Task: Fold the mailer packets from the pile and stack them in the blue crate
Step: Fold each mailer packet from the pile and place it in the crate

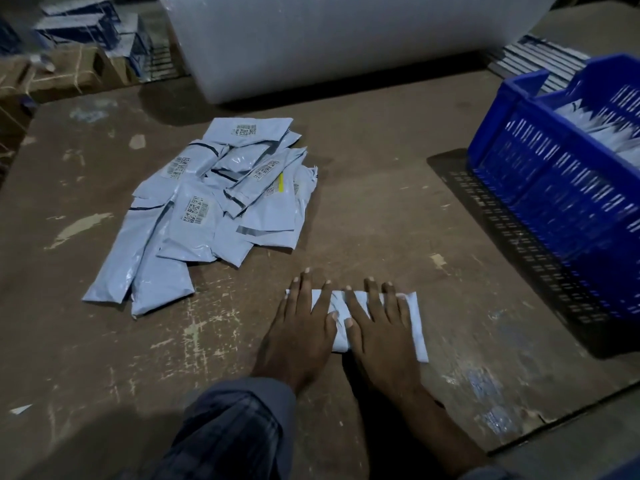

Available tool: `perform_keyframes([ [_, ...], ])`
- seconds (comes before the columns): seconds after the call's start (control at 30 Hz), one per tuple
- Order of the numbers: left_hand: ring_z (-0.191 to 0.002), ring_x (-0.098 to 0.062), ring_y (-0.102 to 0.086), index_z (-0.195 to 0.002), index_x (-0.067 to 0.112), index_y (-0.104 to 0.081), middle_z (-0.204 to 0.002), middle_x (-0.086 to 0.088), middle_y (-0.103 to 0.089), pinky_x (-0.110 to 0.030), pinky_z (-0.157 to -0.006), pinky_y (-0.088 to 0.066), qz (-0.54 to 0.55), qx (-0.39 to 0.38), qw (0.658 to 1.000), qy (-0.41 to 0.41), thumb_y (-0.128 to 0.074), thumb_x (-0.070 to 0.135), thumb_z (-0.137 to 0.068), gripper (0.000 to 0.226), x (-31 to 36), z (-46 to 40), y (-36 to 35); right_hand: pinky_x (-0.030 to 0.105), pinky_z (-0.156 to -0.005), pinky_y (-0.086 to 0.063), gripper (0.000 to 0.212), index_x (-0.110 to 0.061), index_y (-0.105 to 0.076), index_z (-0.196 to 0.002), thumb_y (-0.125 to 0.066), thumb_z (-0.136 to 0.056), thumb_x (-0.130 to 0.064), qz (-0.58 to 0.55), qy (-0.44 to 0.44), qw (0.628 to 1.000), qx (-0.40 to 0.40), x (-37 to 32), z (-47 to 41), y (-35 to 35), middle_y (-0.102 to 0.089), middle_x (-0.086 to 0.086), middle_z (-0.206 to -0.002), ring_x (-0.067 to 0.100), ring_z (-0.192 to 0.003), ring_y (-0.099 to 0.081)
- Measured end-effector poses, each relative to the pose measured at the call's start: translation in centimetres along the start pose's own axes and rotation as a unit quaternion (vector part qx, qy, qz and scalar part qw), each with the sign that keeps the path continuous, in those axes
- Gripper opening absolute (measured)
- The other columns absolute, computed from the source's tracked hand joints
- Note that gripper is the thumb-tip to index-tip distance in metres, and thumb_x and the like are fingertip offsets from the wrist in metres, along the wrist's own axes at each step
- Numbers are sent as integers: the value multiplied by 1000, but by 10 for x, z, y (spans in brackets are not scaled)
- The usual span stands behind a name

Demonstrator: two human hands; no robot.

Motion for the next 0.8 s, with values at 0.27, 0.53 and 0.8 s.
perform_keyframes([
  [0.27, -160, -41, -19, -167, 18, -29, -175, -22, -8, -57, -126, -29, 9, -24, 999, -19, -18, 44, -110, 63, 3, 3, 4, 49, -128, -17, 58, -15, -36, -160, -22, -108, -35, -2, -14, 1000, 15, 9, 14, 3, -28, 6, -169, 32, -158, -19],
  [0.53, -163, -35, -12, -167, 25, -26, -177, -14, -2, -52, -129, -24, 43, -26, 999, -9, -2, 53, -111, 67, 6, 14, 8, 48, -129, -11, 58, -17, -30, -163, -25, -108, -37, 4, -7, 1000, 1, 7, 23, 1, -19, 8, -172, 31, -160, -11],
  [0.8, -163, -32, -10, -165, 45, -18, -178, -5, -5, -45, -126, -9, 35, -16, 997, -62, -25, 46, -113, 53, 8, 20, 12, 52, -130, -8, 68, -33, -18, -165, 4, -105, -56, 21, -36, 998, -40, 26, -21, 5, -3, 7, -174, 33, -161, -4],
])
Point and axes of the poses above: each hand's wrist, its own z-axis away from the middle knuckle, its own y-axis out of the back of the hand, x = y × z, the point moved 7 cm from there along -z, towards the middle knuckle
